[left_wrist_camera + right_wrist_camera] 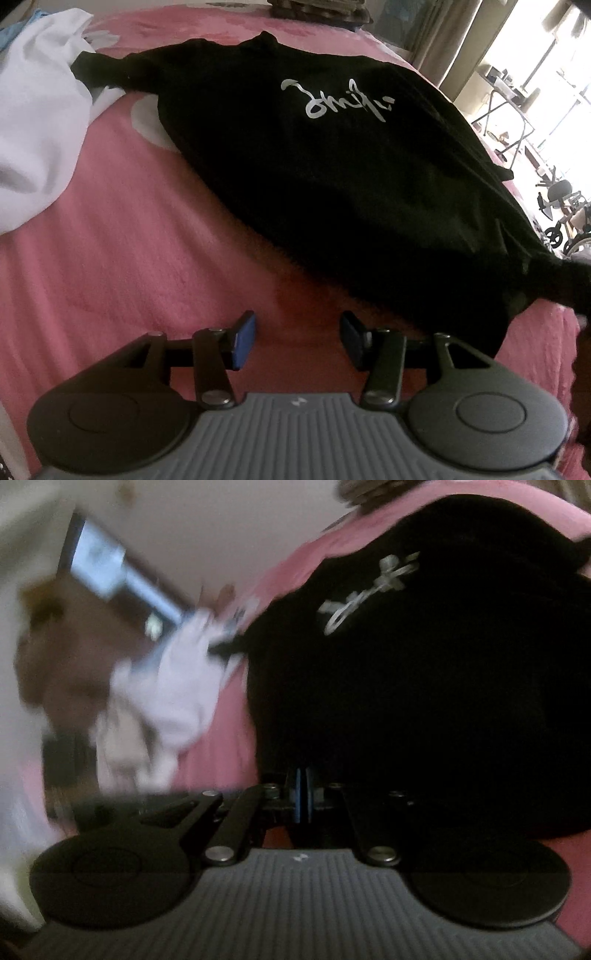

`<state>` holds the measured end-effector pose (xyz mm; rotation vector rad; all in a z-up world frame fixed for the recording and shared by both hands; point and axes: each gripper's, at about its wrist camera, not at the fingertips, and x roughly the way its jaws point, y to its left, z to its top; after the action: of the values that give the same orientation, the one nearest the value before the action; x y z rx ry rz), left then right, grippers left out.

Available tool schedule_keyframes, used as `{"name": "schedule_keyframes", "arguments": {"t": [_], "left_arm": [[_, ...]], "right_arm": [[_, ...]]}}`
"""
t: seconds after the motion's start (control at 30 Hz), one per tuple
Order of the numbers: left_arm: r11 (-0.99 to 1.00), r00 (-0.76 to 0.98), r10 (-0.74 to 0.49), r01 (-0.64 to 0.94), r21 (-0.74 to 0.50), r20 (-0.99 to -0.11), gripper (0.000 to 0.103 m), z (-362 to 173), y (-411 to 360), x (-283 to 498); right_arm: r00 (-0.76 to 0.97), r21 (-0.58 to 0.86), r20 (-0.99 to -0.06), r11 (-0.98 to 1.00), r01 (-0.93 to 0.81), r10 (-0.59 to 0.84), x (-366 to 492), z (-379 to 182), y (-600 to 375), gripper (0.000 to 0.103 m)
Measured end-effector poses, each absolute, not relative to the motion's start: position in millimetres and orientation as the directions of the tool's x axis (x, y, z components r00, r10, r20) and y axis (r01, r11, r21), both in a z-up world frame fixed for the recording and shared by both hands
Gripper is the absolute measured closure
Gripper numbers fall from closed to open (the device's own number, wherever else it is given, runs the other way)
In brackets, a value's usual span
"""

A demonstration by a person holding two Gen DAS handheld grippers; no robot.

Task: Fold clothes

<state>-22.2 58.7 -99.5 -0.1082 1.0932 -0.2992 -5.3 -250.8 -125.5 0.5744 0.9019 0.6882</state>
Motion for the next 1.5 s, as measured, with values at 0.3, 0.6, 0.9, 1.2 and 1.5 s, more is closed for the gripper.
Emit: {"name": "schedule_keyframes", "arguments": {"t": [0.3, 0.6, 0.9, 1.2, 1.5], "left_arm": [[0.930, 0.438, -0.349, 0.274, -0.246, -0.829, 0.052, -97.6, 40.6, -22.7], [0.919, 0.518, -0.350, 0.353, -0.177, -0.780, 0.052, -89.5, 15.8, -13.0], [0.891, 0.478, -0.425, 0.372, -0.261, -0.768, 0.056, -95.7, 9.5, 1.6], [0.858, 0.481, -0.481, 0.429, -0.282, -0.733, 0.094, -94.9, -4.9, -5.9], [0.830, 0.518, -0.544, 0.449, -0.331, -0.660, 0.099, -65.7, 1.6, -39.6]], "right_arm": [[0.571, 0.757, -0.503, 0.650, -0.072, 0.649, 30.6, -158.6, -297.5, 0.098], [0.641, 0.811, -0.453, 0.586, 0.007, 0.620, 5.2, -160.4, -335.1, 0.096], [0.534, 0.613, -0.514, 0.723, -0.319, 0.671, -28.5, -128.8, -277.5, 0.080], [0.519, 0.623, -0.565, 0.744, -0.241, 0.642, -12.4, -144.3, -277.6, 0.080], [0.580, 0.596, -0.504, 0.743, -0.303, 0.640, -3.3, -132.5, -268.4, 0.102]]}}
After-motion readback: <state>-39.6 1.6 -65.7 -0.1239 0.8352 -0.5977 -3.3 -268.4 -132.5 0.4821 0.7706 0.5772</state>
